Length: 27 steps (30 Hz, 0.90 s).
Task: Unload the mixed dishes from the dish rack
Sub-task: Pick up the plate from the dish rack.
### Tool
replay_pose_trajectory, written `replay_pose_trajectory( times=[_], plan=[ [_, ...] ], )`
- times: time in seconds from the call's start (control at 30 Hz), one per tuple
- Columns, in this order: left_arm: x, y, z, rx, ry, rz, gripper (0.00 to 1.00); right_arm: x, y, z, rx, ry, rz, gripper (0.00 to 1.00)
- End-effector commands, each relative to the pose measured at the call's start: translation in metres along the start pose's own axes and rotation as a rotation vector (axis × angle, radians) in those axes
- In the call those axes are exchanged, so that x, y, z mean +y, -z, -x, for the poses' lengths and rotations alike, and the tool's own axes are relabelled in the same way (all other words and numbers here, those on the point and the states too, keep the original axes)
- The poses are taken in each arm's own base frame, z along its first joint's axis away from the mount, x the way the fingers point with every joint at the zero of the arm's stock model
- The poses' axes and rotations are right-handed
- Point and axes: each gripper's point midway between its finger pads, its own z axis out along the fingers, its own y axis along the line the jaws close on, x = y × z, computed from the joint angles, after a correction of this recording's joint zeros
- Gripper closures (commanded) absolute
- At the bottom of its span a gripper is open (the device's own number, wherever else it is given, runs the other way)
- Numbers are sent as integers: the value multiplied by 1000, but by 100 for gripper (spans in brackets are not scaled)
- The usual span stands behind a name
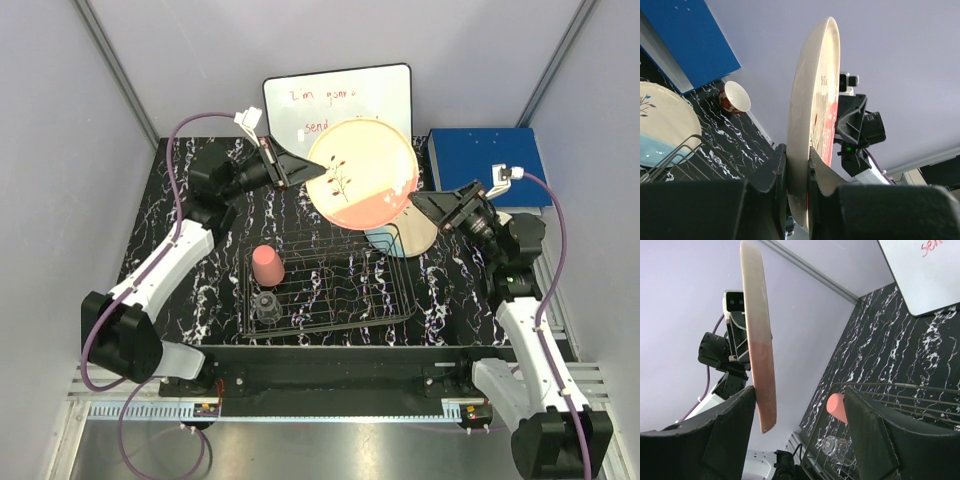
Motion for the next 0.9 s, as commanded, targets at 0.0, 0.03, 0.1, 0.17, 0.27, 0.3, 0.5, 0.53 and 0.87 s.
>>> replay_pose_trajectory(
  times=[0.0,0.03,0.1,0.17,0.27,0.3,0.5,0.53,0.87],
  plan=[
    [-65,4,3,-17,-114,-185,100,30,-9,5,11,41,112,24],
    [-63,3,2,-13,-115,-181,100,27,-13,3,22,34,109,23],
    [-61,-1,-4,3,-105,-178,100,32,-16,2,24,41,126,24],
    [-57,-4,-7,7,-106,-170,100,34,-16,5,3,52,122,24],
    [-57,-8,-15,27,-103,-179,100,34,-22,3,25,73,103,24],
    [-55,-12,-17,37,-101,-176,100,34,-24,1,43,73,104,24],
    [-60,-24,-41,109,-108,-188,100,10,-39,-10,109,8,43,100],
    [-59,-24,-41,109,-113,-184,100,10,-38,-11,104,15,42,100],
    [-40,7,10,-105,-265,101,2,-4,-20,20,-52,103,-210,100]
  ],
)
